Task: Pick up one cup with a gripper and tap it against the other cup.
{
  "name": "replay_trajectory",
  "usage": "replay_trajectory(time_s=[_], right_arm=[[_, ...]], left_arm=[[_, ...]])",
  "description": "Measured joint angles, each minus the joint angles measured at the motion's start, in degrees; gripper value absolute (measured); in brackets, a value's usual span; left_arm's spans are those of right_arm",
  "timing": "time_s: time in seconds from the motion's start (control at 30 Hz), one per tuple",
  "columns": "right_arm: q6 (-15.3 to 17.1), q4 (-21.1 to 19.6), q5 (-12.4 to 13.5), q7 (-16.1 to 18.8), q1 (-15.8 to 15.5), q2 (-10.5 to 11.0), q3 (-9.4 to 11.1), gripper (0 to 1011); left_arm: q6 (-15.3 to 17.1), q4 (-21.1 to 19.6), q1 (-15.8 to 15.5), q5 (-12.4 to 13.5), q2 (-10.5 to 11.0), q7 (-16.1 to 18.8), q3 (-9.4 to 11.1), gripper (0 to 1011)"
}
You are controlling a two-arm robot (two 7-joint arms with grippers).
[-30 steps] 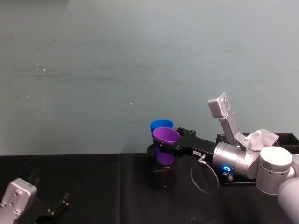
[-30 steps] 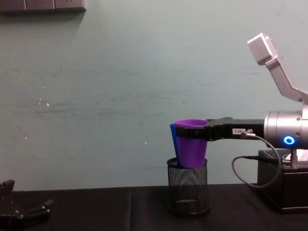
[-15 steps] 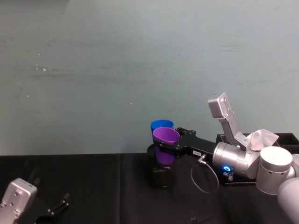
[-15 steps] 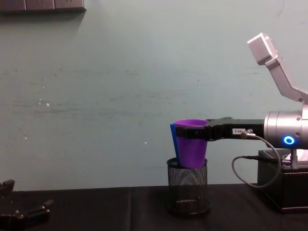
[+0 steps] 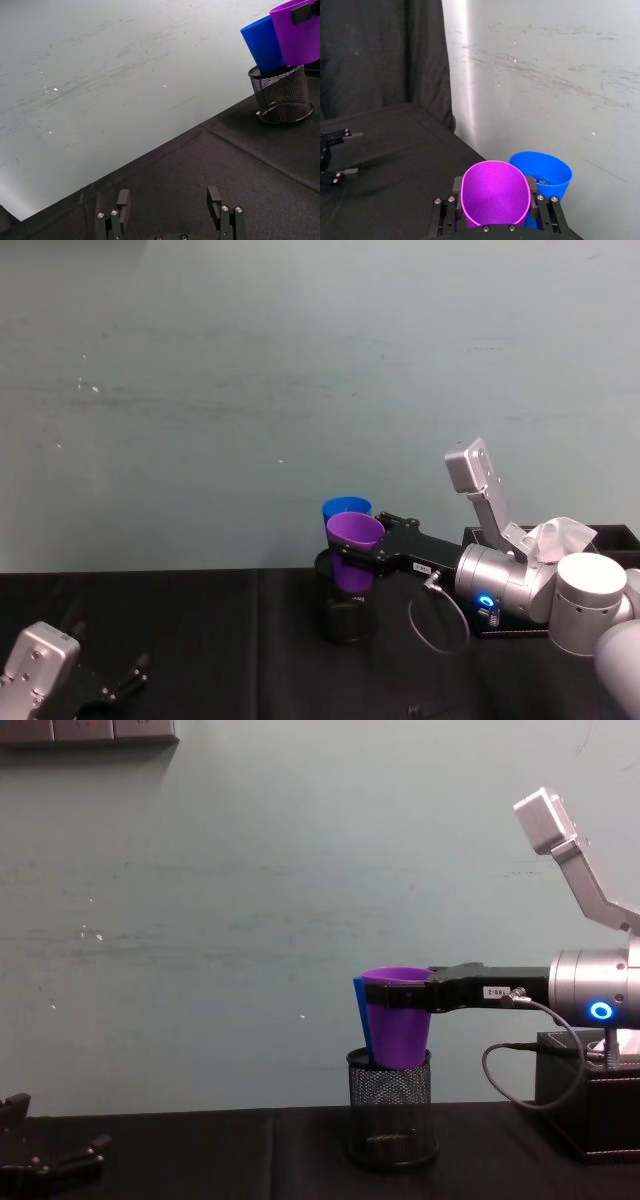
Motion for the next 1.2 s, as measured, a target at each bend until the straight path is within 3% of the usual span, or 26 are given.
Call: replay_trajectory(time_s=[0.37, 0.8, 1.2], right_arm=[[3.3, -9.0, -0.1, 0.2, -4.6, 2.9, 0.1, 721], [7.3, -23.6, 3.2, -1.4, -12.8, 8.1, 0.0, 721], [8.0, -32.0, 5.5, -2.3, -17.8, 11.8, -0.7, 721]], left_arm=[[0.0, 0.0, 0.0, 0.0, 0.0, 0.0, 0.0, 1000], [0.0, 0.0, 0.0, 0.0, 0.0, 0.0, 0.0, 1000], [0.0, 0.0, 0.0, 0.0, 0.0, 0.0, 0.0, 1000]])
